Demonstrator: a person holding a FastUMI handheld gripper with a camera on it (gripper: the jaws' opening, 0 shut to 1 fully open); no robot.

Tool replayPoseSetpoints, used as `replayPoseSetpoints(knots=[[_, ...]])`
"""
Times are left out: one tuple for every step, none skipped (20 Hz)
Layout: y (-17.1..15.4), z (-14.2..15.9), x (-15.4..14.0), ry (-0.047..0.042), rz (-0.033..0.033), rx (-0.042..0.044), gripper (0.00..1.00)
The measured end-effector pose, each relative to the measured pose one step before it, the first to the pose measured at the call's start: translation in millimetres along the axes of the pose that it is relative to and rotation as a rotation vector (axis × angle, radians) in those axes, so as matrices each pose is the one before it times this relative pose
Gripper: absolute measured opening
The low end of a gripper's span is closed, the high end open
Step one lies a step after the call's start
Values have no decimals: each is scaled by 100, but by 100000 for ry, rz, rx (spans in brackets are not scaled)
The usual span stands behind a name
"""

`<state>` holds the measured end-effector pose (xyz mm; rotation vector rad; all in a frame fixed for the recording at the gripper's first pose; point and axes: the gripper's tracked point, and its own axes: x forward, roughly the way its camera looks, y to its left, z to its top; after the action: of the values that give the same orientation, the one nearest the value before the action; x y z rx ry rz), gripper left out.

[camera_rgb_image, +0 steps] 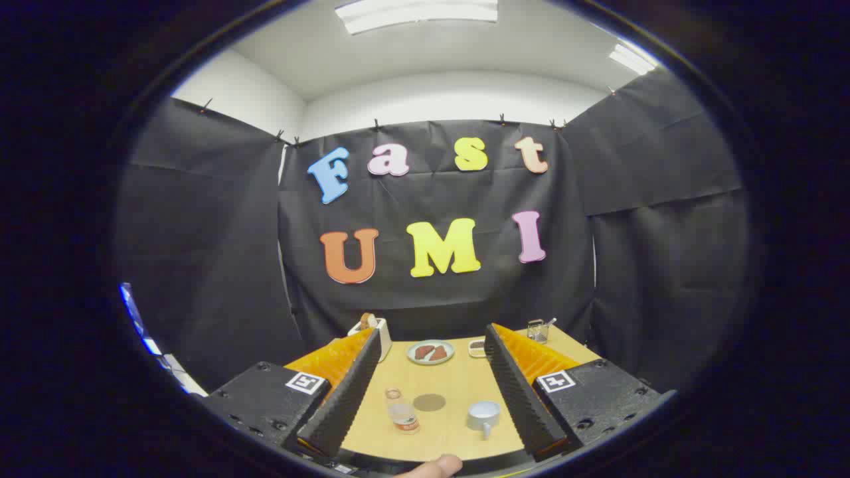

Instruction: Take the bottle from table, then pour the juice into the cup, finally place the bottle on the coaster

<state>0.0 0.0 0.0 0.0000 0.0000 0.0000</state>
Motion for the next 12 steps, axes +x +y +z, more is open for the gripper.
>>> replayPoseSetpoints(knots=[[78,-133,95,-15,74,-324,100],[-85,-255,-2,-58,-369,-698,100],[-33,-114,28,-118,-218,-304,100],[292,-222,44,-29,439,606,100],[296,-55,26,-276,515,870,100],[236,-107,142,-108,373,668,100],[162,-321,113,341,224,-182,100],[111,-400,35,577,93,-959,100],[347,15,83,-12,655,-1143,100],[256,-36,91,68,380,-895,100],[372,-123,16,270,1090,-898,100],[441,-231,185,193,1290,-216,100]])
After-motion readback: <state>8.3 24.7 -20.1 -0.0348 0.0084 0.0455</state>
